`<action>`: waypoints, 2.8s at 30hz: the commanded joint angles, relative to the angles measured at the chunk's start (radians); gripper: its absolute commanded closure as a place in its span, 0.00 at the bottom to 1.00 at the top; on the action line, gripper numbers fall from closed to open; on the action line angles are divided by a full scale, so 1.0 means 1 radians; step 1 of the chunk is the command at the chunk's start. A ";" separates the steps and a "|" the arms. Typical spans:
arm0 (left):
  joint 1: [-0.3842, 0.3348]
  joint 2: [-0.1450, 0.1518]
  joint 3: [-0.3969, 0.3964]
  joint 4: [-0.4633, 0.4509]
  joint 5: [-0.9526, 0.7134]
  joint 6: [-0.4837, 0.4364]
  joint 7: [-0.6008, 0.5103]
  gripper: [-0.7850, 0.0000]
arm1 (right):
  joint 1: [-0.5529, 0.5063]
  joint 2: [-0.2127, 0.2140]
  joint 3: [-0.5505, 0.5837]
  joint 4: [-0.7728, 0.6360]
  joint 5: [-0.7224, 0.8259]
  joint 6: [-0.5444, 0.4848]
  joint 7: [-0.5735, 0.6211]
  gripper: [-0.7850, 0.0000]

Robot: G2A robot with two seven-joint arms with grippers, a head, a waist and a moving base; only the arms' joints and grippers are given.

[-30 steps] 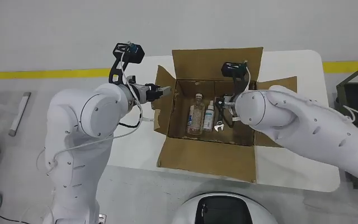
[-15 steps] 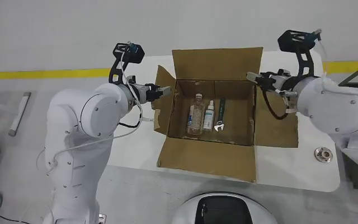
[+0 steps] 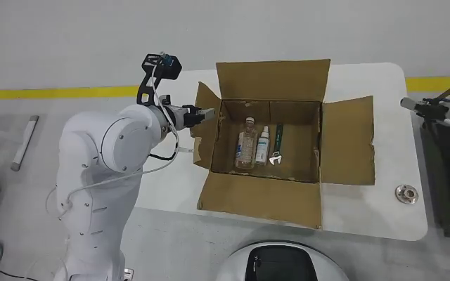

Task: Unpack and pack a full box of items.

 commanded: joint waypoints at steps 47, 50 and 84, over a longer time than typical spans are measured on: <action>0.000 0.000 0.000 0.000 0.000 0.000 0.000 0.00 | -0.578 -0.064 0.160 -0.040 -0.092 -0.210 0.042 0.55; 0.000 0.000 0.000 0.000 0.000 0.000 0.000 0.00 | -0.564 -0.066 0.136 -0.027 -0.105 -0.204 0.038 0.55; 0.000 0.000 0.000 0.000 0.000 0.000 0.000 0.00 | -0.462 -0.096 0.006 0.068 -0.152 -0.202 0.046 0.54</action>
